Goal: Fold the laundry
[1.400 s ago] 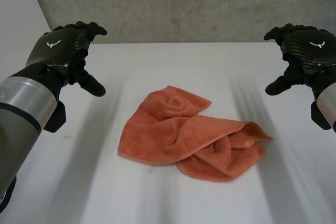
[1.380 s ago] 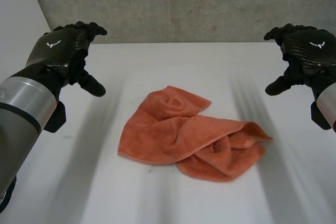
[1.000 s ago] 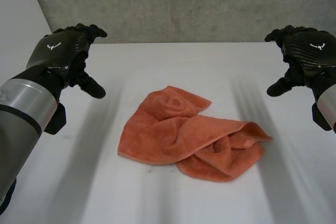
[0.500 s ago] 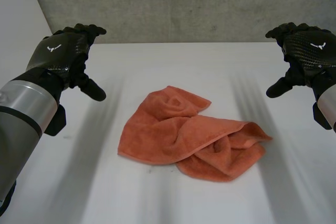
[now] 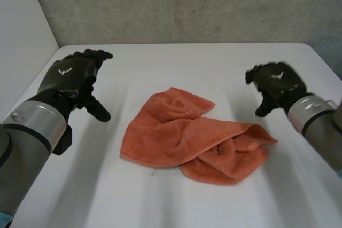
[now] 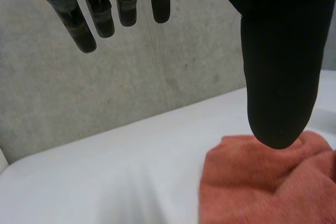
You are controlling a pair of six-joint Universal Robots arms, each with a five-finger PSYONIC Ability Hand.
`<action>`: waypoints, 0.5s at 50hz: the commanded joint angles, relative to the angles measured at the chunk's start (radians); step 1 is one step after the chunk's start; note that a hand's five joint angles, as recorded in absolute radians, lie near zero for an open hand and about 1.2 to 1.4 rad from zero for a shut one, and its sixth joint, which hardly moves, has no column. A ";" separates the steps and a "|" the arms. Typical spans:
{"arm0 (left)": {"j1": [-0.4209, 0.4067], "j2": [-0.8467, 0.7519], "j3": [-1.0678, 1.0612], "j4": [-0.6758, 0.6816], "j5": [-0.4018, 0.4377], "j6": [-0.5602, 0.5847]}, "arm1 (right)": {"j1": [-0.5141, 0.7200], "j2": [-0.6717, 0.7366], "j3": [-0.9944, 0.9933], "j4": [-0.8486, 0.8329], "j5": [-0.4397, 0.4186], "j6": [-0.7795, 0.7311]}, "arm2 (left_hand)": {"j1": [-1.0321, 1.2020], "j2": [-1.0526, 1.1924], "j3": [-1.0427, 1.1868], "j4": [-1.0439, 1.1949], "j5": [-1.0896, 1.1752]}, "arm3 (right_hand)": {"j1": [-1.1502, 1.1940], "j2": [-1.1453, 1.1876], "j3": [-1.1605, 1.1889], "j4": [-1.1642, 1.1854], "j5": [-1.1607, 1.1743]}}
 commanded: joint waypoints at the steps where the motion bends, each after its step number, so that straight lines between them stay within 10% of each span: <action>1: 0.003 -0.012 -0.038 0.002 0.001 0.000 | 0.001 0.218 -0.056 0.003 -0.015 -0.116 | 0.018 0.020 0.020 0.020 -0.002 | 0.112 0.051 0.049 0.051 0.042; 12: 0.006 -0.051 -0.086 0.027 0.001 0.000 | -0.003 0.342 -0.073 -0.026 -0.026 -0.137 | 0.015 0.017 0.017 0.017 -0.004 | 0.127 0.065 0.064 0.065 0.057; 21: 0.006 -0.096 -0.117 0.062 0.003 0.014 | -0.002 0.373 -0.106 -0.072 -0.030 -0.128 | 0.018 0.020 0.020 0.020 -0.002 | 0.943 0.881 0.880 0.881 0.873; 25: 0.006 -0.122 -0.117 0.063 0.003 0.014 | 0.004 0.365 -0.128 -0.066 -0.068 -0.123 | 0.021 0.023 0.023 0.023 0.001 | 0.945 0.883 0.882 0.883 0.875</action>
